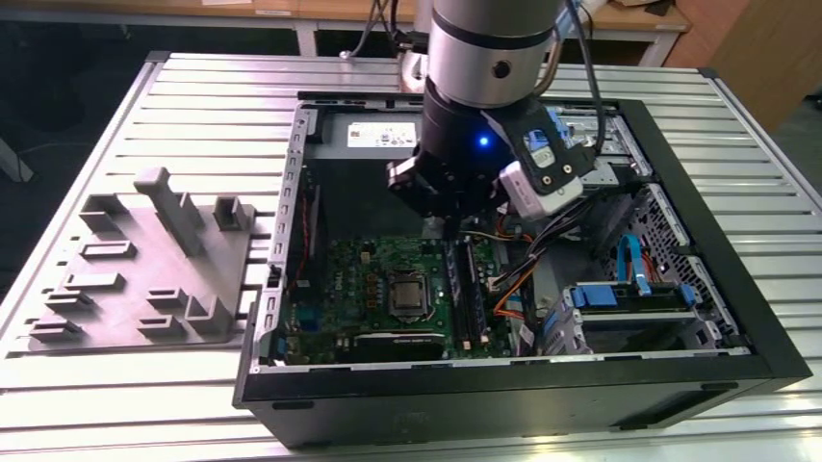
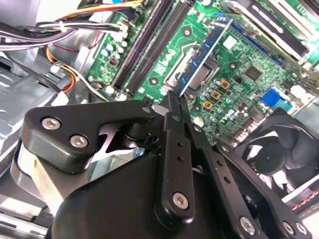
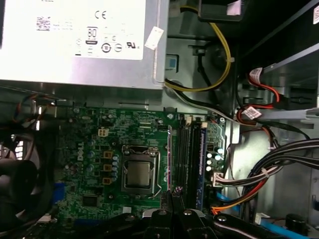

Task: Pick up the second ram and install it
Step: 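Insert the second ram into the second slot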

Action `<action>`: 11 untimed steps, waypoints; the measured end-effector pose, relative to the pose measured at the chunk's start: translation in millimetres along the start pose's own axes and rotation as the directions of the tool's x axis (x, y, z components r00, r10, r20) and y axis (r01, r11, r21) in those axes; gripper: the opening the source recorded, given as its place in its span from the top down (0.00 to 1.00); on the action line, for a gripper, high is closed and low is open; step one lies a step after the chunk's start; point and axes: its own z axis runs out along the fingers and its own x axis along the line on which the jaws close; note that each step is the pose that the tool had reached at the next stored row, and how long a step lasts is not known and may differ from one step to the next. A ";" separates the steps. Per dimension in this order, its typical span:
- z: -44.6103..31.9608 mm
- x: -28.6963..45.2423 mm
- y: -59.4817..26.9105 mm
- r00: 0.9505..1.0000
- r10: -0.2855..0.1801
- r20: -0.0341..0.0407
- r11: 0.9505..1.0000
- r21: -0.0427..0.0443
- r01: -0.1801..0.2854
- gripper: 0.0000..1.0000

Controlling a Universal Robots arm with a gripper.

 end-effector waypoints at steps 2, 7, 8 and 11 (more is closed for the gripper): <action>0.2 -3.0 -0.2 1.000 0.000 0.000 1.000 0.000 0.000 0.89; 0.7 -6.9 -0.3 1.000 0.000 0.000 1.000 0.000 0.000 0.89; 0.8 -6.9 -0.3 1.000 0.000 0.000 1.000 0.000 0.000 0.89; 1.1 -6.9 -0.3 1.000 0.000 0.000 1.000 0.000 0.000 0.89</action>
